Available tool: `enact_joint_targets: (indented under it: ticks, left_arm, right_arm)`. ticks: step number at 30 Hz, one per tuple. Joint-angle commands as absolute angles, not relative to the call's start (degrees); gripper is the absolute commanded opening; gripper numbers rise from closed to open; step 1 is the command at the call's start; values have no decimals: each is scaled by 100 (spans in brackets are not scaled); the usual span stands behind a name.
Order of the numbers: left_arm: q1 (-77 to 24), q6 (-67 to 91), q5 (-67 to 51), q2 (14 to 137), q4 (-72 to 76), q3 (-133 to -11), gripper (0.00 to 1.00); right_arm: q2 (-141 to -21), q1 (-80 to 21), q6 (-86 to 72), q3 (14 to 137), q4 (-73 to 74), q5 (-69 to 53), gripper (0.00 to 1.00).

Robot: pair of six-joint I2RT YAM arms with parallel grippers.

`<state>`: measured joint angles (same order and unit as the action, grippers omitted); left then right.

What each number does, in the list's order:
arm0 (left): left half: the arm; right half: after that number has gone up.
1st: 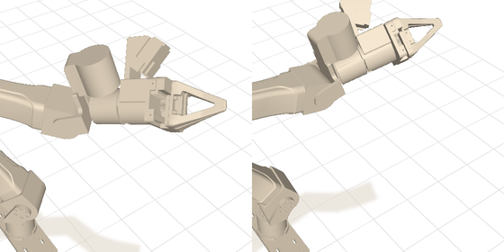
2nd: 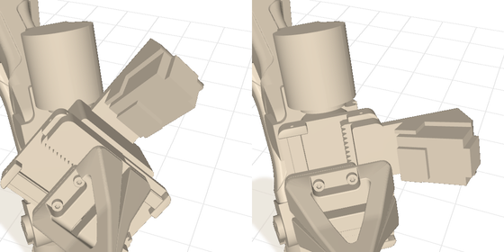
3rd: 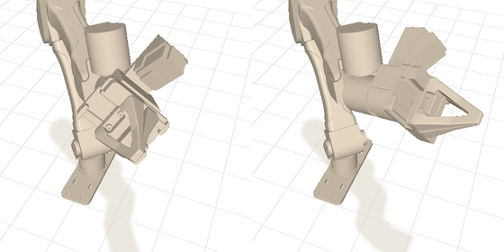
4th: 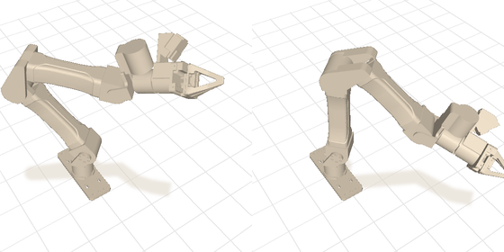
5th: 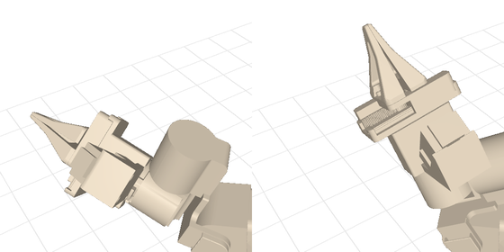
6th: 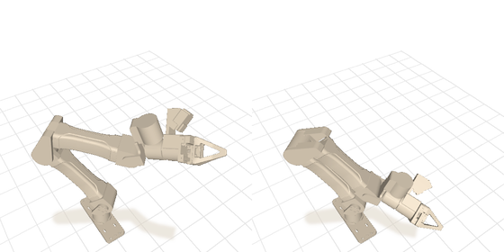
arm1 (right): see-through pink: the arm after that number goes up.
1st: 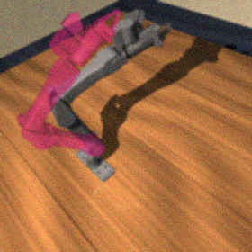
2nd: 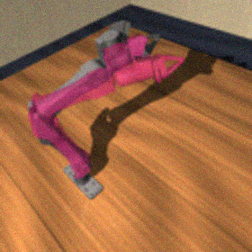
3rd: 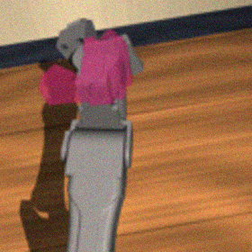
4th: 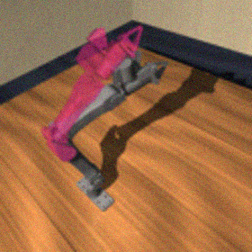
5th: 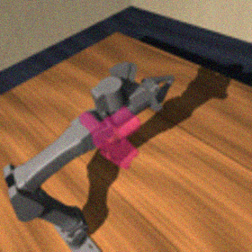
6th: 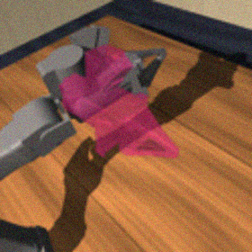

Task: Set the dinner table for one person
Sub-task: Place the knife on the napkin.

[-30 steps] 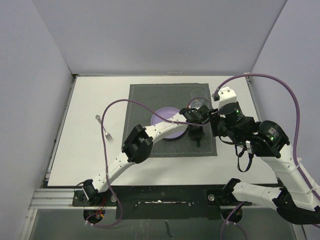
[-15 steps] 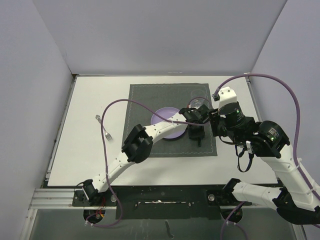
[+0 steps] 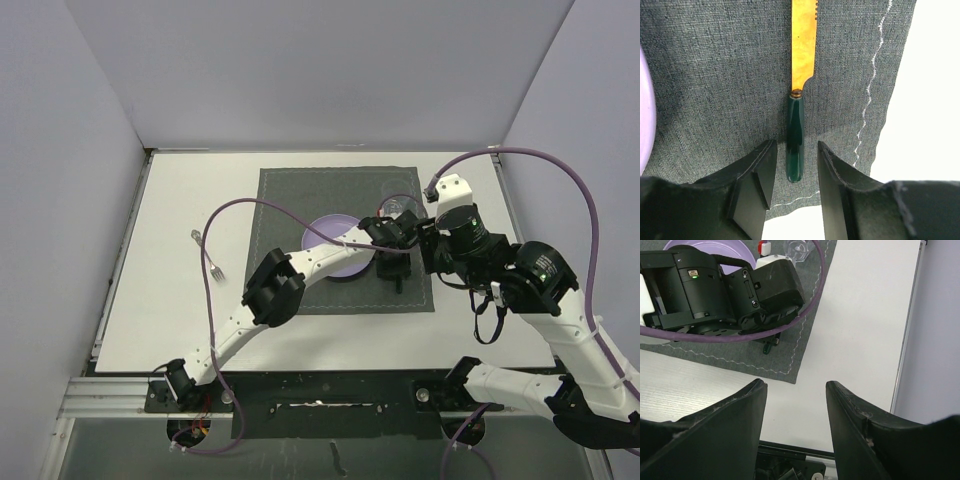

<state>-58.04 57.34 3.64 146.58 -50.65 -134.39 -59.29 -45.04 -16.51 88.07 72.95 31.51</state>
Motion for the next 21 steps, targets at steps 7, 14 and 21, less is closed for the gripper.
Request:
enact_joint_targets:
  ticks: [7, 14, 21]
  left_arm:
    - [-5803, 5130, 528, 13526, -4855, -13876, 37]
    - [-5669, 4731, 510, 13299, -4948, -14054, 37]
    - [-5244, 4098, 865, 12454, -5123, -13069, 36]
  right_arm:
    - [-5813, -4491, -1636, 9144, 7101, 3428, 52]
    - [-5568, -4492, -1639, 9359, 7017, 3754, 52]
    - [-5272, -4493, -1608, 9210, 6727, 3926, 56]
